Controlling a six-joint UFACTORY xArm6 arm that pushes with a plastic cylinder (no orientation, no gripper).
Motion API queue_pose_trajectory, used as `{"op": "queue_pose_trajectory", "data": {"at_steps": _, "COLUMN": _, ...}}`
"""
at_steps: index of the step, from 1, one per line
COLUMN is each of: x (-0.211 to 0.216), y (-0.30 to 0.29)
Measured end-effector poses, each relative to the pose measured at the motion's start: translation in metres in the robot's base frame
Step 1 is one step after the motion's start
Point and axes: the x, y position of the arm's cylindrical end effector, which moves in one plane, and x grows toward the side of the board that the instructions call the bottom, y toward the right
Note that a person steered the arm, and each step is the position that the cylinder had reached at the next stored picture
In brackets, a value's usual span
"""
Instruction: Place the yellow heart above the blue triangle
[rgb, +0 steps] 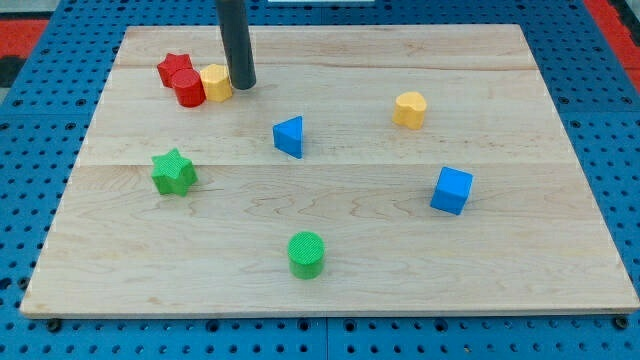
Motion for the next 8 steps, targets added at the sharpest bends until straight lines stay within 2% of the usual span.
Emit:
{"op": "queue_pose_trajectory", "data": {"at_steps": 1, "x": -0.01, "y": 0.08}}
{"op": "queue_pose_trajectory", "data": {"at_steps": 2, "x": -0.032, "y": 0.116}}
{"op": "queue_pose_trajectory", "data": {"at_steps": 3, "x": -0.036, "y": 0.192}}
{"op": "queue_pose_trajectory", "data": {"at_steps": 4, "x": -0.028, "y": 0.24}}
{"op": "queue_pose_trajectory", "data": {"at_steps": 5, "x": 0.006, "y": 0.238}}
{"op": "queue_pose_trajectory", "data": {"at_steps": 7, "x": 0.042, "y": 0.174}}
{"op": "queue_pose_trajectory", "data": {"at_steps": 8, "x": 0.05, "y": 0.213}}
